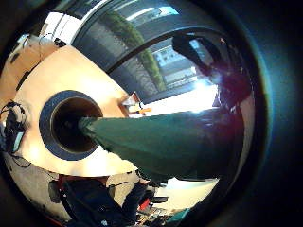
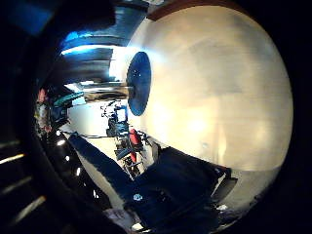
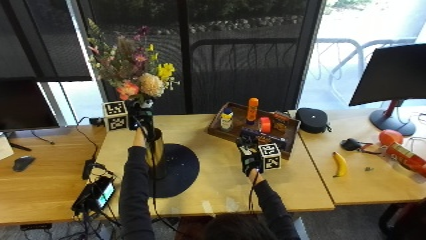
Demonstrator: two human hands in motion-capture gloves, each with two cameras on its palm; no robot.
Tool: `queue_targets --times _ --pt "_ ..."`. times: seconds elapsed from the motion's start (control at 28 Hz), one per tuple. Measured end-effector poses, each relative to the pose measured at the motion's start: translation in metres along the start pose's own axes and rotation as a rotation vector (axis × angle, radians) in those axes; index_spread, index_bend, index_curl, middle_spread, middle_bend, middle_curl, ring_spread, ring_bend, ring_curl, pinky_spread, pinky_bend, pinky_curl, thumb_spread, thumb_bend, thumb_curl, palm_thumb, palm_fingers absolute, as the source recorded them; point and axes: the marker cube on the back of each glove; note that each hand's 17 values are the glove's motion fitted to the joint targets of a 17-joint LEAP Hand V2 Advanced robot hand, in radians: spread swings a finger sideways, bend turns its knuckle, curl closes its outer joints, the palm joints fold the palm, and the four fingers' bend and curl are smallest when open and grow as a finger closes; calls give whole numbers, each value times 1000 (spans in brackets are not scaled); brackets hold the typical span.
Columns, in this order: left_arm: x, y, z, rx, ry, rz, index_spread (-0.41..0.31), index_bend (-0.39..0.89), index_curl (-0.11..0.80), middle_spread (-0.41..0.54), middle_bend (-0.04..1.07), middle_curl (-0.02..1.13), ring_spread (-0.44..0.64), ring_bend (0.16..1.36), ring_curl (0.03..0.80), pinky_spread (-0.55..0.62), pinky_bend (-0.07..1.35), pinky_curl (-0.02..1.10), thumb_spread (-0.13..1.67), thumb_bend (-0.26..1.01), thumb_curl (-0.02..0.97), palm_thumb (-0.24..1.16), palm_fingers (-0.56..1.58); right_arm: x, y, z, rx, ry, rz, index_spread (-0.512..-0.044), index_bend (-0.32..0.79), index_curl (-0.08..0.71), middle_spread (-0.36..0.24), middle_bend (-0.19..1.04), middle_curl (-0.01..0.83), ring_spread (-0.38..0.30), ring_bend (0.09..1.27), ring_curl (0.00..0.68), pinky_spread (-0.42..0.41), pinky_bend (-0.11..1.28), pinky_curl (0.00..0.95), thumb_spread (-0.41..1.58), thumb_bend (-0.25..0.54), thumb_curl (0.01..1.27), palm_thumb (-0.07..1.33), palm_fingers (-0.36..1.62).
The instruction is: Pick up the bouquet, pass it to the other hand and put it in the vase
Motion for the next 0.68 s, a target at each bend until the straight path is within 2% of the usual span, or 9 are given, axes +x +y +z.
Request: queue_targets --times 0.11,0.14,0.18,0.21,0.25,0.32,0.39,0.5,0.68 --pt "-52 1 -10 -241 -76 -41 -243 131 547 -295 509 631 -307 581 477 -284 259 481 733 -64 599 857 1120 6 4 -4 9 45 7 -415 153 285 -131 177 306 26 290 356 218 372 352 1043 -28 311 239 90" --pt "-75 4 -16 -336 -141 -58 -223 119 540 -283 492 630 -285 548 469 -250 208 467 783 -84 574 800 943 12 5 -7 7 57 32 -414 159 286 -127 178 306 27 288 354 218 370 352 1050 -18 313 255 94" --pt "-98 8 -25 -418 -225 -76 -162 69 522 -243 484 638 -207 433 450 -106 103 451 798 -105 553 739 471 18 5 -11 17 79 61 -414 158 286 -127 178 305 27 288 353 218 369 351 1056 -9 316 273 94" --pt "-120 12 -34 -481 -317 -96 -95 -106 477 -107 281 628 -52 465 530 18 302 547 803 -115 534 688 -126 24 6 -17 34 101 94 -414 165 288 -125 176 304 28 286 352 222 368 351 1070 4 320 300 97" --pt "-140 17 -43 -526 -405 -117 -61 -99 472 -7 246 687 12 507 588 82 408 607 811 -105 522 664 -314 29 8 -23 43 111 124 -411 171 291 -115 175 304 34 280 349 223 366 351 1075 6 321 317 93" --pt "-167 27 -58 -577 -523 -156 -14 -74 406 91 147 621 119 481 514 177 408 556 822 -79 505 642 -297 34 13 -34 19 72 134 -408 172 294 -106 177 304 36 276 346 225 361 350 1082 7 324 343 91" --pt "-178 36 -66 -596 -570 -176 26 -67 345 177 87 510 210 458 435 263 394 497 835 -51 496 650 -266 39 11 -47 27 52 68 -406 174 296 -101 172 301 39 275 344 226 359 350 1087 0 324 354 92" --pt "-178 44 -72 -594 -604 -167 69 -45 279 272 99 415 311 468 377 358 406 451 853 -38 481 649 -245 49 2 -60 143 153 -53 -400 180 301 -91 173 299 45 269 339 230 353 347 1095 -6 325 377 99" --pt "-172 50 -77 -574 -618 -149 104 -9 208 366 130 368 421 502 352 452 434 427 875 -39 455 630 -242 38 10 -57 22 18 16 -392 196 318 -77 168 293 51 252 329 233 335 342 1110 -8 328 414 119"
